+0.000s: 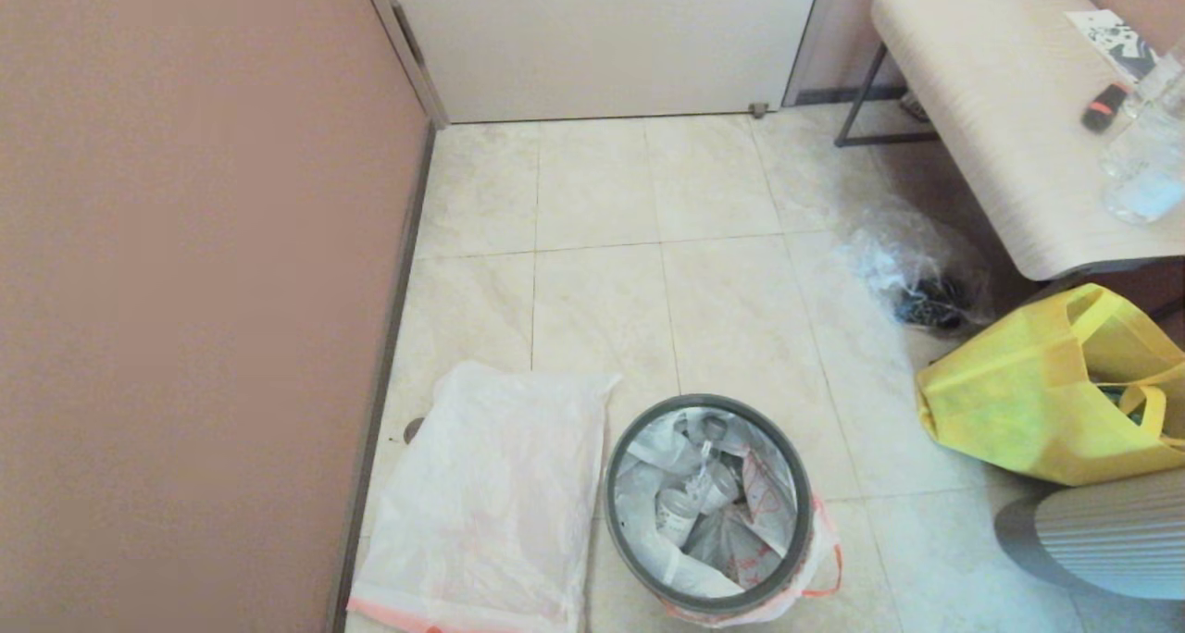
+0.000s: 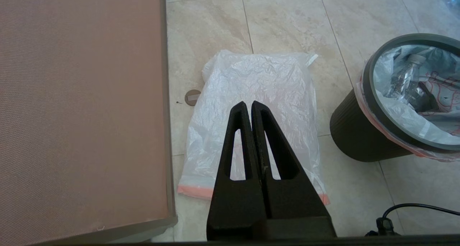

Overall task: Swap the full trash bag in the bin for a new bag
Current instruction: Place the trash can ring on the floor

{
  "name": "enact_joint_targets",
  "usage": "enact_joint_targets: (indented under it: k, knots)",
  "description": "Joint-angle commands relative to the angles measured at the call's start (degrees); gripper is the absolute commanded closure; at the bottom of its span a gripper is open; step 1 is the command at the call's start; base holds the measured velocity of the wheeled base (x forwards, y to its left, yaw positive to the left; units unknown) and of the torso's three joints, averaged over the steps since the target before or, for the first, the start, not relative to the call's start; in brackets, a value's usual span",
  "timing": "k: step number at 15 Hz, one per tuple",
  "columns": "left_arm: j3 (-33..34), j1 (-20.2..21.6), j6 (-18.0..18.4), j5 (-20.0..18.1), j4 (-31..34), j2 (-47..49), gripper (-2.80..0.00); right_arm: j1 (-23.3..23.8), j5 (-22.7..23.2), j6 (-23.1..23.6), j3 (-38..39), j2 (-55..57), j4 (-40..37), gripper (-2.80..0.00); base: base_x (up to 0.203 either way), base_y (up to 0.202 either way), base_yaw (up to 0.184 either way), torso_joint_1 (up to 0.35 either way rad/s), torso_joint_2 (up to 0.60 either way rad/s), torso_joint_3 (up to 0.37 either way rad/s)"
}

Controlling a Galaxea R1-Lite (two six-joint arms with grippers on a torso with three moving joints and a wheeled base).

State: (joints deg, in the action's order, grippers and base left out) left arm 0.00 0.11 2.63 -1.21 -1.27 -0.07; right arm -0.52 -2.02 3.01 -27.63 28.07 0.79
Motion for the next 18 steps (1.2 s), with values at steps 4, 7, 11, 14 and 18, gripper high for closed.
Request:
enact_joint_targets:
  k: [4,7,11,14,18]
  knots:
    - [0.7,0.0,0.0,0.0,0.0,0.1,0.0,-0.7,3.4,4.6,-10.4,22.8,0.1,0.0,0.0,0.0,0.0,0.0,0.0,0.0]
    - [0.7,0.0,0.0,0.0,-0.1,0.1,0.0,-2.9,3.5,5.1,-13.3,37.0,1.2,0.0,0.0,0.0,0.0,0.0,0.0,0.0]
    - [0.7,0.1,0.0,0.0,0.0,0.1,0.0,-7.4,0.0,-2.9,-17.4,58.4,4.7,0.0,0.0,0.0,0.0,0.0,0.0,0.0]
    - [0.6,0.0,0.0,0.0,-0.1,0.1,0.0,-12.2,-1.7,-10.1,-20.1,70.4,7.2,0.0,0.0,0.0,0.0,0.0,0.0,0.0]
    - [0.6,0.0,0.0,0.0,0.0,0.1,0.0,-18.6,-2.3,-15.5,-20.8,79.3,9.7,0.0,0.0,0.0,0.0,0.0,0.0,0.0]
